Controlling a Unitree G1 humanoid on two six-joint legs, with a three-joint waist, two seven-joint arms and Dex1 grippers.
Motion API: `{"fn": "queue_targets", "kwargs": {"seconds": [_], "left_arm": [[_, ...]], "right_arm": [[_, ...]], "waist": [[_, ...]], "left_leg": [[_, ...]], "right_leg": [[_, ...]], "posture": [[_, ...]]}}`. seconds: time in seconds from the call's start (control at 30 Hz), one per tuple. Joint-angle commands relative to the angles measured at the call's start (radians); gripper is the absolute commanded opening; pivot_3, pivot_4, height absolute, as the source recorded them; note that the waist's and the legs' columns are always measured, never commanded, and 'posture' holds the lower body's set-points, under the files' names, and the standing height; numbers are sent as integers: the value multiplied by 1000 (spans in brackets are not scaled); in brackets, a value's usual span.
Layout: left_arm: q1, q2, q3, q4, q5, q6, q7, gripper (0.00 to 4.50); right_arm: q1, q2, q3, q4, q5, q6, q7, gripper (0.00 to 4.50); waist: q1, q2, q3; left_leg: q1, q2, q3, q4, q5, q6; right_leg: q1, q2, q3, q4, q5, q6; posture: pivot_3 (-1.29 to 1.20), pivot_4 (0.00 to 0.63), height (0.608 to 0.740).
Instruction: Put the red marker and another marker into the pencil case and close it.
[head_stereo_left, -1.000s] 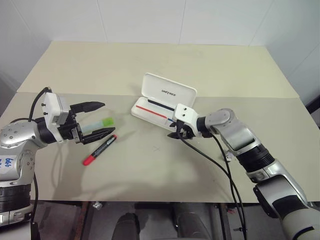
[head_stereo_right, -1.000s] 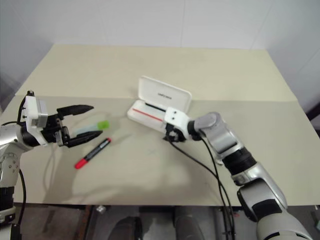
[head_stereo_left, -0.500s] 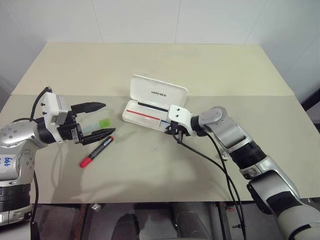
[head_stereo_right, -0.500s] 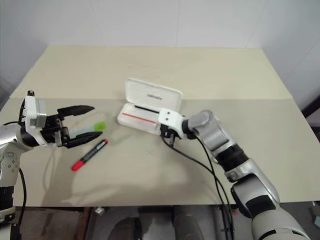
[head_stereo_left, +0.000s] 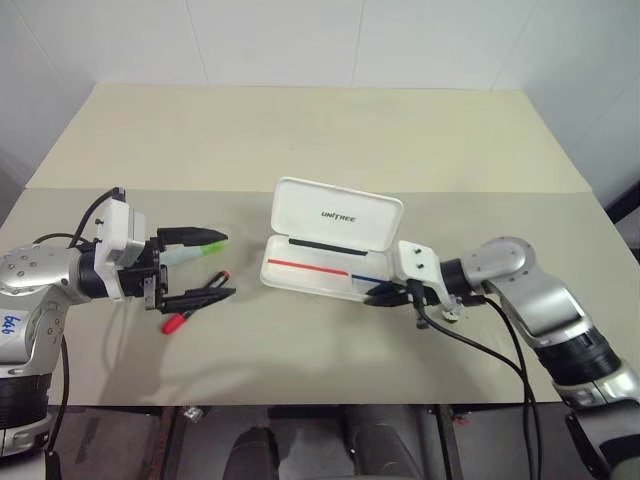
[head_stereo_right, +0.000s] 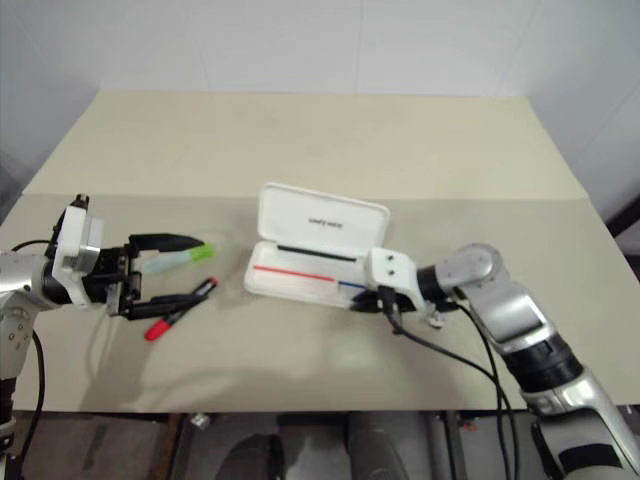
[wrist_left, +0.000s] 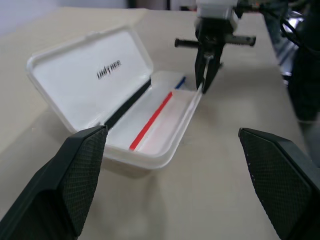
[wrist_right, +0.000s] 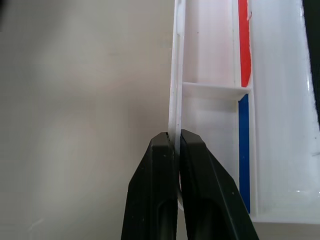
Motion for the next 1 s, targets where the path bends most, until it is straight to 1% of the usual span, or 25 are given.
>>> {"fn": "queue_targets", "kwargs": {"seconds": [0.03,0.17,0.2,0.27,0.5,0.63,0.8,1.0], "left_arm": [[3,18,7,-39,-20,1,-10,4500],[-24,11,-6,-32,-21,6,-3,4500],[-30,8,-12,-32,-22,8,-2,4500],[-41,2,-22,-30,-22,11,0,4500],[-63,-6,-43,-27,-25,17,7,4500],[-66,-12,-46,-31,-26,20,13,4500],[-60,-17,-42,-34,-25,17,21,4500],[-67,-24,-42,-25,-20,9,30,4500]], "right_arm": [[101,-54,-47,-99,44,-87,48,46],[159,-70,-42,-91,9,-179,39,46],[164,-73,-33,-69,-16,-228,38,46],[155,-72,-20,-28,-64,-238,10,46],[82,-16,-6,38,-104,-212,-35,46],[65,-11,14,52,-117,-215,-17,46],[74,-42,41,64,-130,-324,60,46],[56,-29,32,85,-137,-295,58,46]], "waist": [[4,0,0],[4,-1,0],[3,-1,0],[3,-1,0],[6,-1,0],[7,-1,0],[10,-1,0],[18,-1,0]], "left_leg": [[0,0,-1,0,0,0],[1,0,0,2,0,0],[1,0,0,2,0,0],[1,0,1,2,0,0],[1,0,1,2,0,0],[1,0,0,2,0,0],[1,0,0,2,0,0],[1,0,0,2,0,0]], "right_leg": [[0,0,0,0,0,0],[1,0,1,0,0,-1],[1,0,1,0,0,-1],[1,0,1,0,0,0],[1,0,1,1,0,-1],[1,0,1,1,0,-1],[1,0,1,1,0,-1],[1,0,1,1,0,-1]], "posture": [[0,150,740],[0,150,740],[0,150,740],[0,150,740],[0,150,740],[0,150,740],[0,150,740],[0,150,740]]}}
